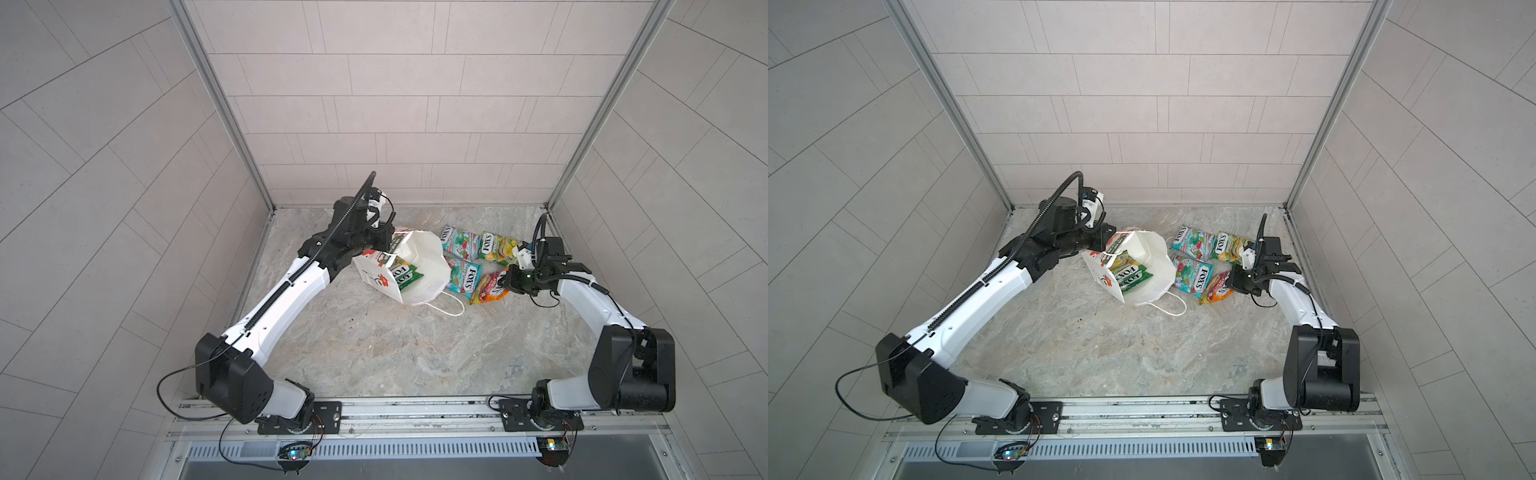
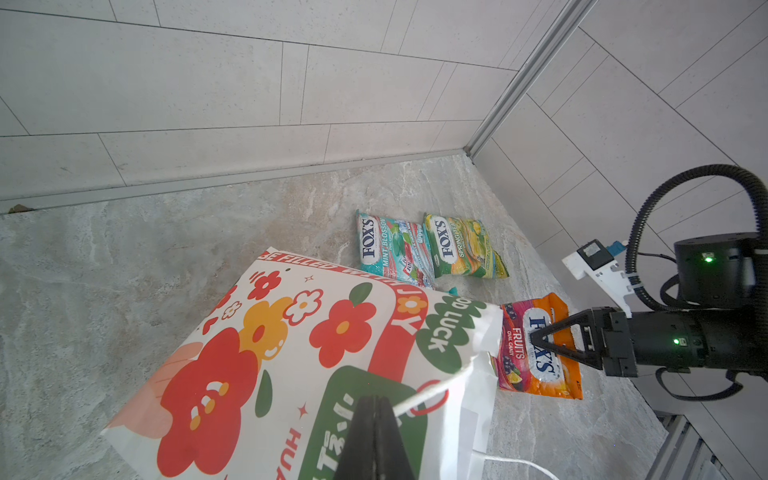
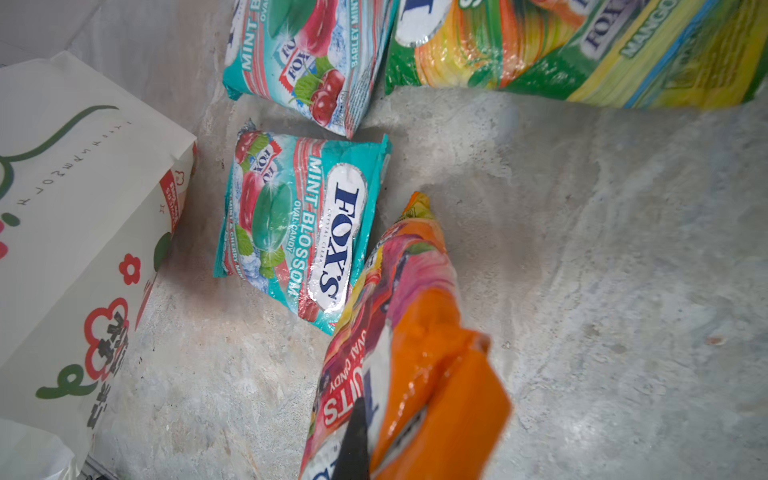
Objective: Take the snacks out of the paper bag
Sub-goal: 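Lower the Fruits packet beside the Mint Blossom packet and open the right gripper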
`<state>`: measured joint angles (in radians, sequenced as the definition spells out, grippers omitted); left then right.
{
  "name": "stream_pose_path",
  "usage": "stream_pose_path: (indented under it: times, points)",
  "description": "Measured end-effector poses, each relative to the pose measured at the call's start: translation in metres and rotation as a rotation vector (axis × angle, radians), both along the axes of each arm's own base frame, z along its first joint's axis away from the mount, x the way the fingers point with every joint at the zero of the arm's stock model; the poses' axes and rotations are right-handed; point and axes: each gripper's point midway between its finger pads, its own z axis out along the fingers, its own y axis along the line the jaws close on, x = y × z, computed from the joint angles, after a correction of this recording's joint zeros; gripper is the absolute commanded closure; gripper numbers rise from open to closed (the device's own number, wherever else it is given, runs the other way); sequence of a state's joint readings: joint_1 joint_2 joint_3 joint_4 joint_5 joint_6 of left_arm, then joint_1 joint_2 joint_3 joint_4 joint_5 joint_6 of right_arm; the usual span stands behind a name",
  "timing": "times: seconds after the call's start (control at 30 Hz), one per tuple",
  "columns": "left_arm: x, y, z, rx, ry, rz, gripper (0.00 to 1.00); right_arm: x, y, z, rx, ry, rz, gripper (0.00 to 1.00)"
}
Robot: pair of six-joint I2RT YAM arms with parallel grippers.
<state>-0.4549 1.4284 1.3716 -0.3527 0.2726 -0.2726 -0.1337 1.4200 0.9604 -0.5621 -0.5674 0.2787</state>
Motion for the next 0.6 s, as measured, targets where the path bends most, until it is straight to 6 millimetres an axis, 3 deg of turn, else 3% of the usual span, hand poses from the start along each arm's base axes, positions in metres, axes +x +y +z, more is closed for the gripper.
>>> stream_pose_path:
  times: [0.13,0.6]
  points:
    - [0.0,0.0,0.0,0.0,0.0,-0.001,1.0,0.003,-0.008,-0.002,-0.027,0.033,0.011,0.99]
    - [0.0,0.0,0.0,0.001,0.0,-0.001,1.0,0.02,-0.036,-0.02,-0.159,0.12,-0.002,0.78]
